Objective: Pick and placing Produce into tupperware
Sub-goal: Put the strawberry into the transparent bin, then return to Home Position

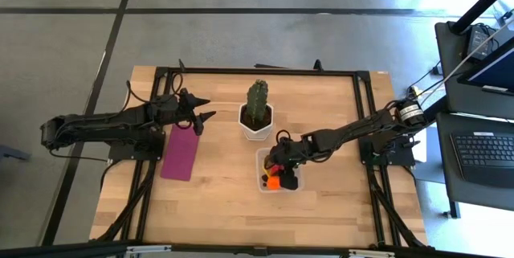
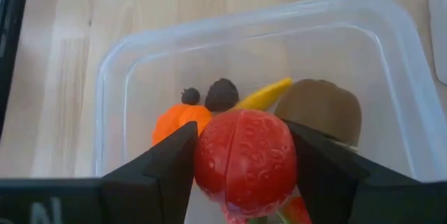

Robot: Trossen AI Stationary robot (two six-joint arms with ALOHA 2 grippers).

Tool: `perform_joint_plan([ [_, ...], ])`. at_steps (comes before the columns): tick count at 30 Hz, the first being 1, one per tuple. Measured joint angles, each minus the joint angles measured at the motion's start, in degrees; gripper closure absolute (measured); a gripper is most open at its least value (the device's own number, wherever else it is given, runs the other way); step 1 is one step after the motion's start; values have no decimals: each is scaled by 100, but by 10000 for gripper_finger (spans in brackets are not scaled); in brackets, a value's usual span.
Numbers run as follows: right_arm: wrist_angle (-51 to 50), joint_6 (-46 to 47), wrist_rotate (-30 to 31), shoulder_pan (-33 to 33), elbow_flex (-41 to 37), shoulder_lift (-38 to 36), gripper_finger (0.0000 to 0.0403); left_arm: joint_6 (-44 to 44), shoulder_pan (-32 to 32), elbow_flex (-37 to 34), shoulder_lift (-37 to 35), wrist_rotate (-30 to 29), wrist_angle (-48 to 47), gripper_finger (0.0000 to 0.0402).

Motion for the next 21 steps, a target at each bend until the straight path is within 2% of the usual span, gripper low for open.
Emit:
perform_joint_plan([
  [9,0,-33,-5,0,0,-7,182,2,1,0,0,0,0,157],
  [17,-4,-33,-19,-4,0,-24,130,4,0,0,0,0,-2,157],
  [21,-83,6,-449,-138,163,-345,117,4,0,0,-2,-2,0,157],
])
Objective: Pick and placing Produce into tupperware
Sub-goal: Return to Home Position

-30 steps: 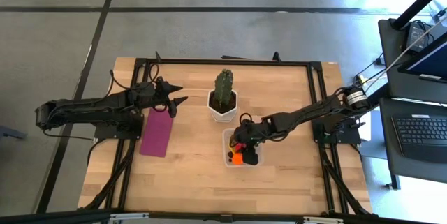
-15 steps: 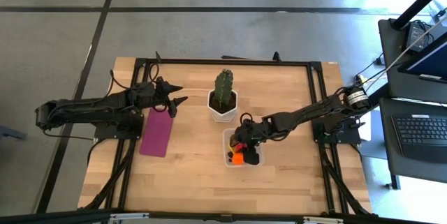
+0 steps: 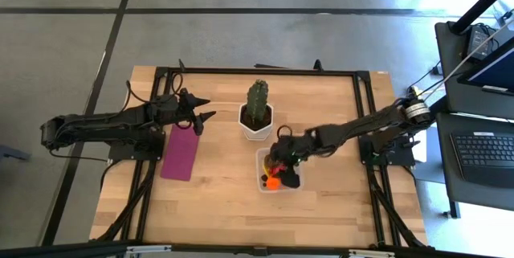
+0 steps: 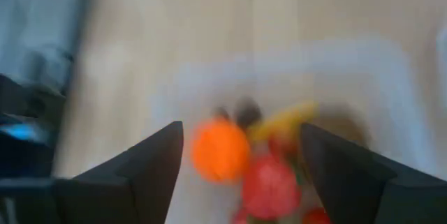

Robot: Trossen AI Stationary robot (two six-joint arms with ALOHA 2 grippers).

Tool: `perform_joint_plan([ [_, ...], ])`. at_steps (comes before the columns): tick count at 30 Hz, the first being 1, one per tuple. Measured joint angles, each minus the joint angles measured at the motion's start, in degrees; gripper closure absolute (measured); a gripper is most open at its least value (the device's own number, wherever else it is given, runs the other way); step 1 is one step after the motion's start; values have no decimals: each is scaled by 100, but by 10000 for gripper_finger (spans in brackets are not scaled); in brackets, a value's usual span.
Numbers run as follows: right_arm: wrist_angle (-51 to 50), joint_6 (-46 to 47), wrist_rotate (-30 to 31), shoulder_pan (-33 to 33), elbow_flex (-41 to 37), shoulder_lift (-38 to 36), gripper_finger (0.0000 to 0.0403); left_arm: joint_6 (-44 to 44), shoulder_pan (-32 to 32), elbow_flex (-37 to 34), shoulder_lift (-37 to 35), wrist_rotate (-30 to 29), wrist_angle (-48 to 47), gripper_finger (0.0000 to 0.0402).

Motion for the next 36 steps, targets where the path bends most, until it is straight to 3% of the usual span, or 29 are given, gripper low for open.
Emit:
perform_joint_plan([
  [4,65,-663,-69,-319,487,-815,115,0,2,0,-44,0,47,157],
  [9,-3,-1681,876,-814,613,-1848,115,-1,0,0,-98,0,478,157],
  [12,-216,-2025,960,-1195,440,-2562,115,8,0,0,-244,0,861,157],
  [16,-575,-2136,957,-1797,12,-3712,115,43,0,0,-652,0,1087,157],
  [23,-763,-2174,1163,-2799,-1123,-5699,115,390,0,0,-1887,-169,367,157],
  [36,-354,-1944,1446,-3806,-3165,-7626,115,604,2,2,-3221,-570,-572,157],
])
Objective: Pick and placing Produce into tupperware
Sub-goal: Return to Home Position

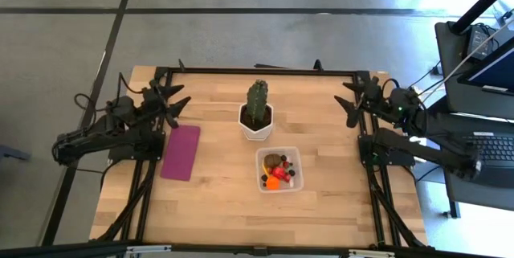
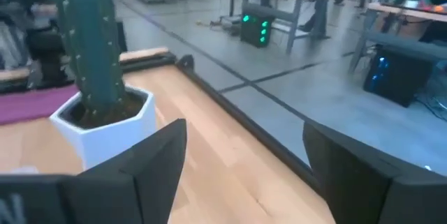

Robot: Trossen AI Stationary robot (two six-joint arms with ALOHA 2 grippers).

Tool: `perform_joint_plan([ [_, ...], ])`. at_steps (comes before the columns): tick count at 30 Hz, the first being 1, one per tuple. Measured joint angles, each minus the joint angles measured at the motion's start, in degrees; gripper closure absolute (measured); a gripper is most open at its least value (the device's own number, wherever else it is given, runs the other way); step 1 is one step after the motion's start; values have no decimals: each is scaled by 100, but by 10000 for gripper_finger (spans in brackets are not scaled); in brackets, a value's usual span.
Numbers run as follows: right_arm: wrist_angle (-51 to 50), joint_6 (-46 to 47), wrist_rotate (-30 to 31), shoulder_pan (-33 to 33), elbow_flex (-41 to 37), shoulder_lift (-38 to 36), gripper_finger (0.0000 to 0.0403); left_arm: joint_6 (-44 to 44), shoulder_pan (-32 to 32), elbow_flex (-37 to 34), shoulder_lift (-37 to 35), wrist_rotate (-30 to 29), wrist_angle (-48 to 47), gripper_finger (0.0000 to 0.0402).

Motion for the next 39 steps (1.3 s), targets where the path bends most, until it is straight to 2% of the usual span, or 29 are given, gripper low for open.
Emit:
perform_joint_plan([
  [5,-112,426,14,-126,-426,-821,115,-145,0,-2,-479,15,-512,157],
  [11,-176,635,31,-127,-716,-1727,115,-158,0,-3,-479,247,-612,157],
  [16,-218,684,107,-127,-702,-1643,115,-260,0,-246,-479,259,-203,157],
  [19,-215,702,109,-127,-702,-1713,115,-309,-3,-669,-476,322,216,157],
  [22,-210,704,117,-125,-702,-1715,115,-373,0,-1132,-481,329,1045,157],
  [27,-190,704,124,-125,-759,-1711,115,-442,-2,-1667,-484,317,1612,157],
  [39,1702,1008,109,-125,-2096,-1711,115,-580,0,-1825,-479,247,1423,157],
])
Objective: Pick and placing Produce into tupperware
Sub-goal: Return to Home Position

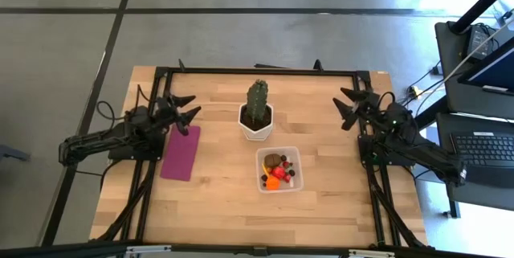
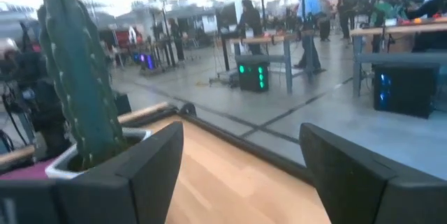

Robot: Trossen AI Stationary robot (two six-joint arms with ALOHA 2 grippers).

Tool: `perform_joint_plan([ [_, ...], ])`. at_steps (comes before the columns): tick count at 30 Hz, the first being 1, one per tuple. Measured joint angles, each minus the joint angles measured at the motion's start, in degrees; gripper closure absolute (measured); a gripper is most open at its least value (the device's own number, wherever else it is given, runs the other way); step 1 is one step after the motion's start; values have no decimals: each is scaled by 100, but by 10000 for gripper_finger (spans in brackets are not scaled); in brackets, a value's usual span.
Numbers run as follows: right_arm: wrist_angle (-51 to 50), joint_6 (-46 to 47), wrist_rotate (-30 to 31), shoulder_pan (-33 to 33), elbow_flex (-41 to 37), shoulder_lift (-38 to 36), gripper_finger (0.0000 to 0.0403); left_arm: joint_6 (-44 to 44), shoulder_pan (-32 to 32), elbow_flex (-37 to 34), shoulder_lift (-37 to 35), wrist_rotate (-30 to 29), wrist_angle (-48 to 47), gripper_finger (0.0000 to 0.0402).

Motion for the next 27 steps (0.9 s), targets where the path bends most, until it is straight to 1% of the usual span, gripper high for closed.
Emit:
perform_joint_plan([
  [7,1655,107,1,0,-776,-2,115,-2,0,0,0,0,-151,157],
  [15,1486,155,15,0,-787,0,115,11,0,0,0,-2,-151,157],
  [20,1140,170,443,0,-785,0,115,14,-1,0,0,0,-151,157],
  [27,1135,146,468,0,-784,2,115,15,0,0,0,-1,-151,157],
])
